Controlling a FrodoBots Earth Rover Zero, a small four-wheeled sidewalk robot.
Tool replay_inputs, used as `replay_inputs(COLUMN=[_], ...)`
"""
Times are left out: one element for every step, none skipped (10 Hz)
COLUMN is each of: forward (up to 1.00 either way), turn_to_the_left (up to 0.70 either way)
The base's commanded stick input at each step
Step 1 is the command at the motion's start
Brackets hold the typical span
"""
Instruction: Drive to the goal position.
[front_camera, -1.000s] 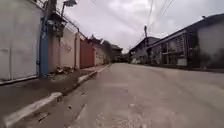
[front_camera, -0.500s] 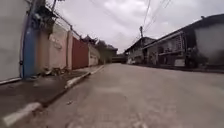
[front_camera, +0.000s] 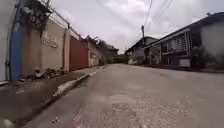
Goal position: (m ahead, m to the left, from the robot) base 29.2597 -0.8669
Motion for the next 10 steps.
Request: replay_inputs(forward=[1.0, 1.0, 1.0, 1.0, 1.0, 1.0, 1.0, 1.0, 1.0, 1.0], turn_to_the_left=[0.0, 0.0, 0.0, 0.0, 0.0, 0.0, 0.0, 0.0, 0.0, 0.0])
